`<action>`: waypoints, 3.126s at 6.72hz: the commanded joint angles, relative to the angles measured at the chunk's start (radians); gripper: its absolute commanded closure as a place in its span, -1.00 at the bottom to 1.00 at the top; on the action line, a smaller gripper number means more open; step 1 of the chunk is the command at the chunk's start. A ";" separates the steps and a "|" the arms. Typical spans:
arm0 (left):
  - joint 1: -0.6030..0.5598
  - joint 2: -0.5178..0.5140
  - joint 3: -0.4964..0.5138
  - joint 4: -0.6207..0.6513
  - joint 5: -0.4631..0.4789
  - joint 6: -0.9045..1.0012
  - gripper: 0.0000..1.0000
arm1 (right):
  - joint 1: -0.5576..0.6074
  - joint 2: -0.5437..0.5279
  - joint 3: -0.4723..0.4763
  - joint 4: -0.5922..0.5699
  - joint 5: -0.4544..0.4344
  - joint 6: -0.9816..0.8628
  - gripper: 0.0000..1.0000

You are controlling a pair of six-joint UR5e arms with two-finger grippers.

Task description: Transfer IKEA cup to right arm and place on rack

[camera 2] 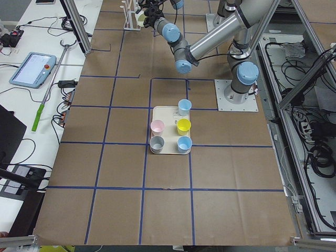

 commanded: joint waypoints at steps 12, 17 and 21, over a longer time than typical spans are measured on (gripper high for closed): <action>0.215 0.075 -0.050 -0.005 -0.111 -0.051 -0.97 | -0.143 -0.010 -0.001 -0.040 0.036 -0.222 0.73; 0.047 0.054 0.139 -0.386 0.591 -0.183 -0.97 | -0.296 0.011 -0.001 -0.155 -0.240 -1.200 0.80; -0.095 0.054 0.479 -1.333 1.016 -0.227 -0.99 | -0.411 0.178 -0.119 -0.248 -0.325 -1.641 0.81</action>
